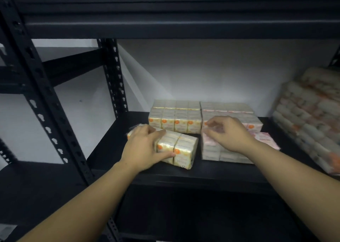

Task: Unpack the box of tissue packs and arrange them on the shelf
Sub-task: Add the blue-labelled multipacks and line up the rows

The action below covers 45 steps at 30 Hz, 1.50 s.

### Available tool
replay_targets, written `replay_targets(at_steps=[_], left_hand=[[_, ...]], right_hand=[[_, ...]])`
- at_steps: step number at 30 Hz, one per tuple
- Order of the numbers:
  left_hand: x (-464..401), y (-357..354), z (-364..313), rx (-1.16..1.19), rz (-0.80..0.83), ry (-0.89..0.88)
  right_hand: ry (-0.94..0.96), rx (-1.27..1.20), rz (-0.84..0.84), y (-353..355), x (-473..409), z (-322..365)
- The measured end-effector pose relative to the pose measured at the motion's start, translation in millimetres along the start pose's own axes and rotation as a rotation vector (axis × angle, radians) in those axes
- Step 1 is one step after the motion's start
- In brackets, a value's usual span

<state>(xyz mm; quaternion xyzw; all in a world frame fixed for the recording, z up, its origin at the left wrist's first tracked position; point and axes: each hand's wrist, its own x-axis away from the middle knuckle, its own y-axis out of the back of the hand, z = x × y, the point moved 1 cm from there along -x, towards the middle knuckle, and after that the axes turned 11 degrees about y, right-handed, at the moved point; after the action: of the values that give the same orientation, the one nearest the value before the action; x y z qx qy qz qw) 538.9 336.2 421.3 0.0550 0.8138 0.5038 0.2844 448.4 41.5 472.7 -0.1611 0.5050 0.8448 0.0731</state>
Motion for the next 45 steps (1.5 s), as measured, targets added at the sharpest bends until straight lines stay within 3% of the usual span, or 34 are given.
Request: replay_targets(at_steps=[6,24,26,30,34,38,41,45], left_hand=[[-19.0,-16.8,-27.4,-0.096,-0.059,0.072],[-46.2,-30.5,-51.3,-0.139,0.013,0.161],[-42.1,-31.1,-56.5,-0.098,-0.028,0.122],[-27.4,-35.7,-85.4,0.134,-0.152,-0.159],[-25.0,-35.8,-119.4,0.291,-0.014,-0.200],[-30.5,-36.5,-141.2,0.219,0.208,-0.269],[-35.7,-44.0,-147.5,0.094,0.338,-0.313],[-38.6,-50.4,-150.4,0.098,0.339,-0.302]], right_hand=[[-0.045,0.130,0.070,14.5,43.2,-35.7],[-0.037,0.103,0.043,21.5,64.2,-51.6],[-0.031,0.097,0.030,21.6,66.3,-52.8],[-0.023,0.144,0.035,26.9,68.5,-54.7],[-0.025,0.236,0.058,43.0,74.1,-66.8],[-0.082,0.246,0.078,58.1,85.8,-84.1],[-0.135,0.106,-0.008,64.6,102.3,-100.2],[-0.124,-0.094,-0.113,68.9,126.4,-116.7]])
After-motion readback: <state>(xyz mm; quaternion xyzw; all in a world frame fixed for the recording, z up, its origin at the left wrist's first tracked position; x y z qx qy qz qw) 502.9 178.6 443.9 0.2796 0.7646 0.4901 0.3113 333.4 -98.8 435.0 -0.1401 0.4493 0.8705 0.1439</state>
